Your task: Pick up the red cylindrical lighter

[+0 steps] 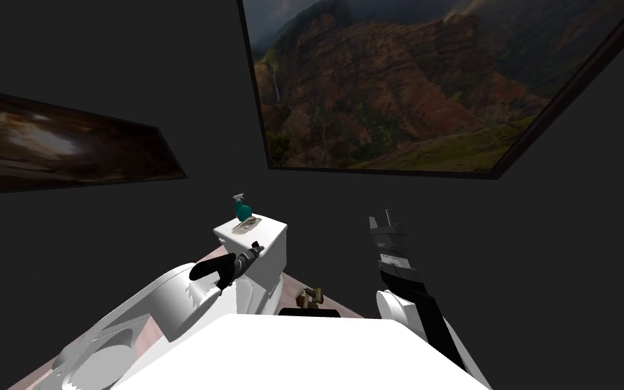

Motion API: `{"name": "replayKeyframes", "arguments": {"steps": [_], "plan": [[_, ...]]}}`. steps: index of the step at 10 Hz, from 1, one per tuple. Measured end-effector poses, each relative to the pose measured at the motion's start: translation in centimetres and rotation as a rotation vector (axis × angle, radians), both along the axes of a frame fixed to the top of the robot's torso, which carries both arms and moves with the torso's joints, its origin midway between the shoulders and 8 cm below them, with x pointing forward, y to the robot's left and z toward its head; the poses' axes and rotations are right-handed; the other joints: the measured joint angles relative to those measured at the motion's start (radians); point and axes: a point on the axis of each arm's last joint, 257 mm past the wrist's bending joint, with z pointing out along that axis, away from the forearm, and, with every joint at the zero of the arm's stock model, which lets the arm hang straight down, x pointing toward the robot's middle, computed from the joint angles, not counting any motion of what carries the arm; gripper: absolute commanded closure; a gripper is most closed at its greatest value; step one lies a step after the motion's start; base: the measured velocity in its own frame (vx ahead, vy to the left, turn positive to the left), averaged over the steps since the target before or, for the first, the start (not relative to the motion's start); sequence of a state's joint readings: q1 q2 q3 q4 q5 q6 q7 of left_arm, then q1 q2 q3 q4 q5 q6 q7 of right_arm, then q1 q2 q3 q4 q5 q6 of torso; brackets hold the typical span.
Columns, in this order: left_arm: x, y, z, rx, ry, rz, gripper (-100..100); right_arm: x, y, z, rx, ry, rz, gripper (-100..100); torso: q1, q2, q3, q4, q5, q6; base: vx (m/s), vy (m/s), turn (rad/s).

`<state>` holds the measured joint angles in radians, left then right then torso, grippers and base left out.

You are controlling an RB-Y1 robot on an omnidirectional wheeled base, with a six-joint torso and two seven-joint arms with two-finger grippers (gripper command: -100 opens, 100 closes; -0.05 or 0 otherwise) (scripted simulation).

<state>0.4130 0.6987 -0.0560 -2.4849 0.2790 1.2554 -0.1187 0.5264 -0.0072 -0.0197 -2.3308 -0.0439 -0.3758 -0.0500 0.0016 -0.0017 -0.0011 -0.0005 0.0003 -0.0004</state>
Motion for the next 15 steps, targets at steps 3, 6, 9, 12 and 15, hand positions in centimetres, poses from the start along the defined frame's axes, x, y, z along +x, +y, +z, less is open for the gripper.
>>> {"name": "replayKeyframes", "arguments": {"steps": [3,6,9,12,15], "plan": [[-1.6,0.4,0.2,0.055,0.061,-0.028,-100,0.0,0.0,0.0,0.0,0.0,0.0,0,-0.002,-0.001,0.0,0.0,0.0,0.0,0.041,0.008,-0.039],[-2.7,-0.1,1.5,0.091,0.074,-0.063,-100,0.0,0.0,0.0,0.0,0.0,0.0,0,0.0,0.001,0.001,0.0,0.0,0.0,0.008,0.029,-0.044],[-2.4,0.2,1.5,0.092,0.075,-0.057,-100,0.0,0.0,0.0,0.0,0.0,0.0,0,-0.002,0.004,0.002,0.001,0.0,0.0,-0.021,0.0,-0.056],[-1.4,1.1,0.8,0.092,0.077,-0.037,-100,0.0,0.0,0.0,0.0,0.0,0.0,0,-0.003,0.005,0.003,0.001,0.0,0.0,-0.035,-0.011,-0.064],[-0.5,2.2,0.0,0.092,0.079,-0.015,-100,0.0,0.0,0.0,0.0,0.0,0.0,0,-0.003,0.005,0.003,0.001,0.0,0.0,-0.037,-0.009,-0.086]]}}
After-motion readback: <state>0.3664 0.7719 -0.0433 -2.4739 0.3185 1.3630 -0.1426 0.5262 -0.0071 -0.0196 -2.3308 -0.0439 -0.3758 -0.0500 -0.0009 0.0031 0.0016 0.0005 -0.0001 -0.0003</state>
